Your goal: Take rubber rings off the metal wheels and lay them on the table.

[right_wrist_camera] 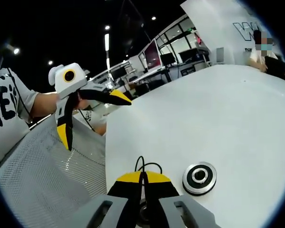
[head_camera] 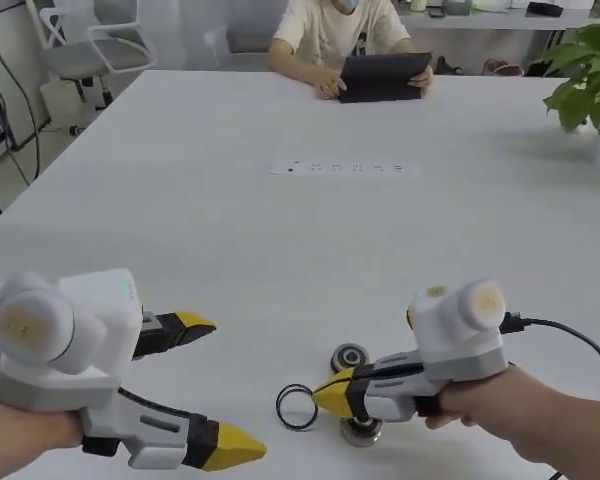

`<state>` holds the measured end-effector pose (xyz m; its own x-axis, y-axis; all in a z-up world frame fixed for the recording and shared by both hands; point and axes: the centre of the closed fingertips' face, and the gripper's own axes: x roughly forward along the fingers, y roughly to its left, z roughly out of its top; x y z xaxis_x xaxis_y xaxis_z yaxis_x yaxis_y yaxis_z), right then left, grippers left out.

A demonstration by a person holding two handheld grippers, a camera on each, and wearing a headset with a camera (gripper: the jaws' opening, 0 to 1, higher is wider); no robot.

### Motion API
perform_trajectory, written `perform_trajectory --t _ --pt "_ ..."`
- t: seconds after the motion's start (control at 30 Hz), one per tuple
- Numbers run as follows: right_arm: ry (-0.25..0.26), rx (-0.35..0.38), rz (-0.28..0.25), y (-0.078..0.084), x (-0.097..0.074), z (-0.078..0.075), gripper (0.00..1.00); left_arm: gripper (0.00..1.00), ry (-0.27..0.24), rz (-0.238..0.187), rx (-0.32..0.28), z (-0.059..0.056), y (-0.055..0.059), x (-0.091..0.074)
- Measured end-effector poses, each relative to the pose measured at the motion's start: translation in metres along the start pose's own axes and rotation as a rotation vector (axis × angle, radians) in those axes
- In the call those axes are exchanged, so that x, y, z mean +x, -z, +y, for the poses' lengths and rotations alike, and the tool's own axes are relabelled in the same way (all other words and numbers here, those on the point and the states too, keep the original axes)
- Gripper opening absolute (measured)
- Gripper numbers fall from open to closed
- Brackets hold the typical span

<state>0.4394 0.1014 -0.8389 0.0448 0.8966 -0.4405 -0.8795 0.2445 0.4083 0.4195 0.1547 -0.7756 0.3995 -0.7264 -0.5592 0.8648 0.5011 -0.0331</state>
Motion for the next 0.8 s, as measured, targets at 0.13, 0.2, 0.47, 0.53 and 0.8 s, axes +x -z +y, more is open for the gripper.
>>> perform_trajectory --t 0.13,0.2,0.47,0.53,0.8 --pt "0.011 -0.017 0.003 0.000 0.001 -0.001 0.00 0.81 -0.003 0.002 0.000 0.000 0.001 -0.001" --pt "0.018 -0.028 -0.001 -0.001 0.001 -0.003 0.00 0.81 -0.004 0.006 0.001 0.000 0.002 -0.001" --pt "0.035 -0.065 -0.002 -0.001 0.000 -0.005 0.06 0.81 -0.003 0.005 -0.001 0.001 0.001 0.000" --pt "0.037 -0.075 -0.001 -0.001 0.000 -0.004 0.08 0.81 -0.003 0.005 -0.001 0.001 0.001 0.000" --pt "0.045 -0.085 -0.041 -0.012 -0.004 -0.004 0.16 0.81 -0.001 0.009 0.000 0.004 0.001 0.001"
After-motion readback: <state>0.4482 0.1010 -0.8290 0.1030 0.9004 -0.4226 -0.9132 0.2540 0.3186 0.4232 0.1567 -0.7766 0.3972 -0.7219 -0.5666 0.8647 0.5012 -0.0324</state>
